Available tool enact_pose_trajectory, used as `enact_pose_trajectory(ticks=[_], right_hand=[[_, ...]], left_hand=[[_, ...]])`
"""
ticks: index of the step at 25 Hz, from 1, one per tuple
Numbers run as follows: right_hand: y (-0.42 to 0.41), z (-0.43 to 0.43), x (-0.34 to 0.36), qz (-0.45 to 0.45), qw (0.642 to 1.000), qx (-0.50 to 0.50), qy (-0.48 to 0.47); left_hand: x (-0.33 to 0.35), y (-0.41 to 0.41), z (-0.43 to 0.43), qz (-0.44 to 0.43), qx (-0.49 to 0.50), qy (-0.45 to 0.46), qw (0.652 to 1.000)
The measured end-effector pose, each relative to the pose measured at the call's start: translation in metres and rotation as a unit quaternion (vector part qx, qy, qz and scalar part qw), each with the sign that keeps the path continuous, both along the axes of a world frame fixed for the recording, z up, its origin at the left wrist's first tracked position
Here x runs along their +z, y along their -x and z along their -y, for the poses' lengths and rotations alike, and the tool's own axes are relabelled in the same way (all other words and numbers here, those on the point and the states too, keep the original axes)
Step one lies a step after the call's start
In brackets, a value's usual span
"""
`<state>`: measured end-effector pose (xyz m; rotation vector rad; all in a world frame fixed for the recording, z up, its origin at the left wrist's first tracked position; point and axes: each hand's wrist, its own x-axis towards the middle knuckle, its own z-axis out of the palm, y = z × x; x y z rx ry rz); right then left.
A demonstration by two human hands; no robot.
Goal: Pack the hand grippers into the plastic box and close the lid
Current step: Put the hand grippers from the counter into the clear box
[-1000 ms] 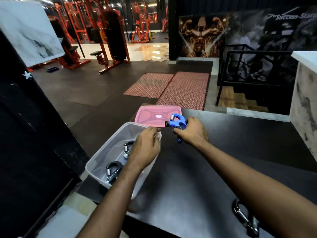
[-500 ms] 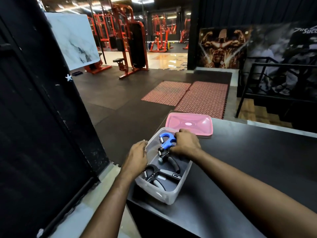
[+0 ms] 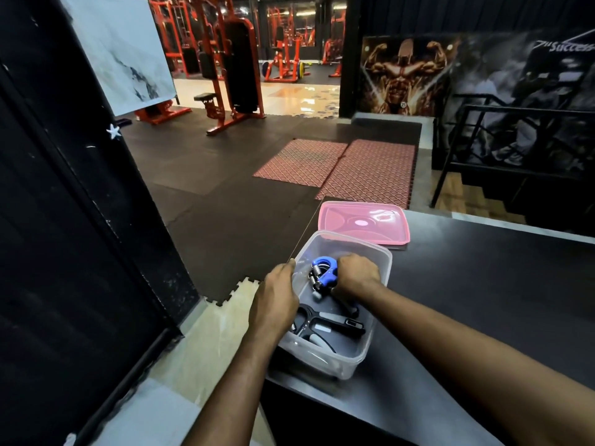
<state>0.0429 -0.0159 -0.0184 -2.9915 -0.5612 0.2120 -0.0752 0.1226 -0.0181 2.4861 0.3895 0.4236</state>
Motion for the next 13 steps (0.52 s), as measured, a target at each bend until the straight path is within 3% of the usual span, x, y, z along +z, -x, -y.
enact_pose_trajectory(ticks=[3, 7, 13], right_hand=[[0.002, 0.008, 0.004, 0.014, 0.999, -0.013, -0.051], [0.012, 0.035, 0.018, 0.135, 0.979, -0.031, -0.152], [0.039, 0.122, 0.021, 0.202, 0.954, -0.04, -0.22]], left_hand=[[0.004, 0.002, 0.002, 0.002, 0.001, -0.022, 1.0], [0.013, 0.002, 0.014, 0.055, -0.018, -0.039, 0.998], [0.017, 0.017, 0.092, 0.099, -0.059, -0.048, 0.992]])
